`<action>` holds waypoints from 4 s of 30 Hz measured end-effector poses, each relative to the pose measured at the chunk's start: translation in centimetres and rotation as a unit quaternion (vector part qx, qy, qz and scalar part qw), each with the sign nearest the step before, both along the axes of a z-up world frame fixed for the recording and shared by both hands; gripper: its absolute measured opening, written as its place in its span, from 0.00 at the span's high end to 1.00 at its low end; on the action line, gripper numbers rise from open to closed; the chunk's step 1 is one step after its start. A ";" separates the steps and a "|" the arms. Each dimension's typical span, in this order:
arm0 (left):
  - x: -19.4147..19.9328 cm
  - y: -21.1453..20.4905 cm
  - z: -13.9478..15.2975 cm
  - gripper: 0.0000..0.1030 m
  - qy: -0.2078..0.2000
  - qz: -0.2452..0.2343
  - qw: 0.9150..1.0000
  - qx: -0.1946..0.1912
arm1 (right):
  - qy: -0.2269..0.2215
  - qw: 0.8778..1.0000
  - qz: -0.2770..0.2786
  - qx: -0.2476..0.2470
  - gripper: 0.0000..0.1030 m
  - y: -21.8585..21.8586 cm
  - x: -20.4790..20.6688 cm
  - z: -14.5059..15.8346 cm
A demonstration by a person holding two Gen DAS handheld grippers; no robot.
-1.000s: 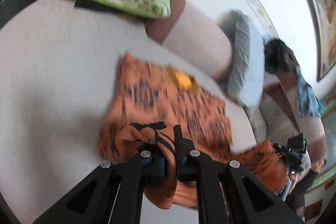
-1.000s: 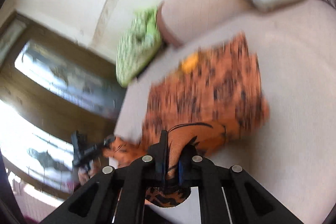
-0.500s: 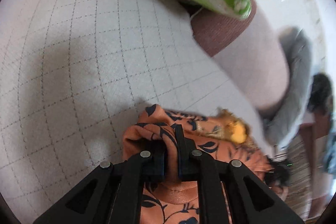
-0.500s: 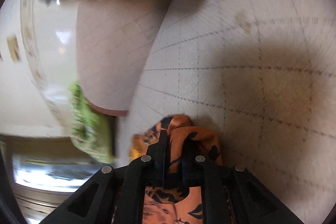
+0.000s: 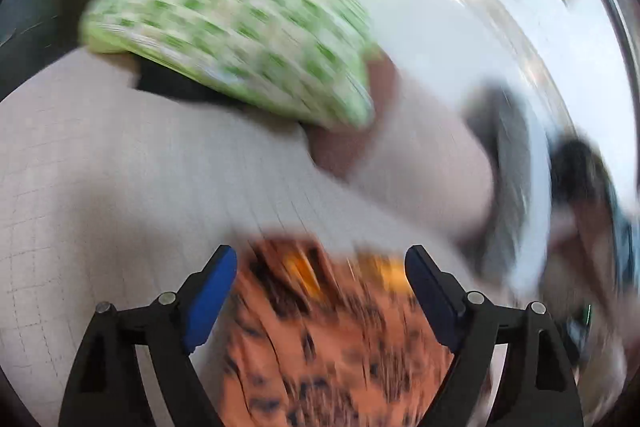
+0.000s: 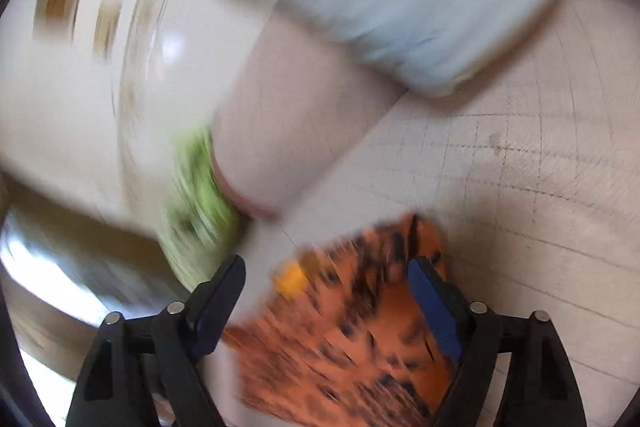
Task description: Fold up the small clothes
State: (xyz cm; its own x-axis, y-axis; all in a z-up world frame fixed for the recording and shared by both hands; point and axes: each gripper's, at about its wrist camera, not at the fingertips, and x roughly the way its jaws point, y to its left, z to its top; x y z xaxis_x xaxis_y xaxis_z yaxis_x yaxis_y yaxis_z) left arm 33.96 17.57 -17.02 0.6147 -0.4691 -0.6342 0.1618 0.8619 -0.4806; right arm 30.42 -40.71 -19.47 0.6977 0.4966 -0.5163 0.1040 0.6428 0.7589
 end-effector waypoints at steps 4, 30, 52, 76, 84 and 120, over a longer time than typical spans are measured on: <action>-2.0 -6.8 -3.2 0.16 0.020 -0.092 0.983 0.157 | 0.026 0.988 0.096 -0.114 0.38 7.1 -2.8 -0.5; 11.2 -10.0 -6.0 0.16 0.090 -0.036 0.986 0.134 | 0.018 0.975 0.070 -0.211 0.59 10.4 10.5 -3.1; 6.8 -17.5 -7.8 0.14 0.071 -0.021 0.963 0.258 | 0.045 0.945 0.092 -0.310 0.61 19.3 8.2 -4.2; -0.8 -21.1 -9.2 0.08 0.119 -0.014 0.936 0.331 | 0.139 0.920 0.131 -0.341 0.33 22.7 -0.3 -7.2; -6.4 -19.8 -2.4 0.08 0.065 -0.002 0.953 0.296 | 0.123 0.944 0.059 -0.301 0.33 19.7 -4.0 -4.4; -24.2 -17.4 9.9 0.08 -0.043 0.069 0.955 0.285 | -0.022 0.931 -0.032 -0.362 0.33 19.4 -24.1 11.1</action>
State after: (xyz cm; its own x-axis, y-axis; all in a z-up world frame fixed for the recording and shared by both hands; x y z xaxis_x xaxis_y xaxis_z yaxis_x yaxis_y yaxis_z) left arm 9.76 0.16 -7.08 0.7075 0.0252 -0.7062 0.0467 0.9955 0.0823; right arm 6.36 -21.33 -8.37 0.7424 -0.0144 -0.6698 0.1387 0.9814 0.1327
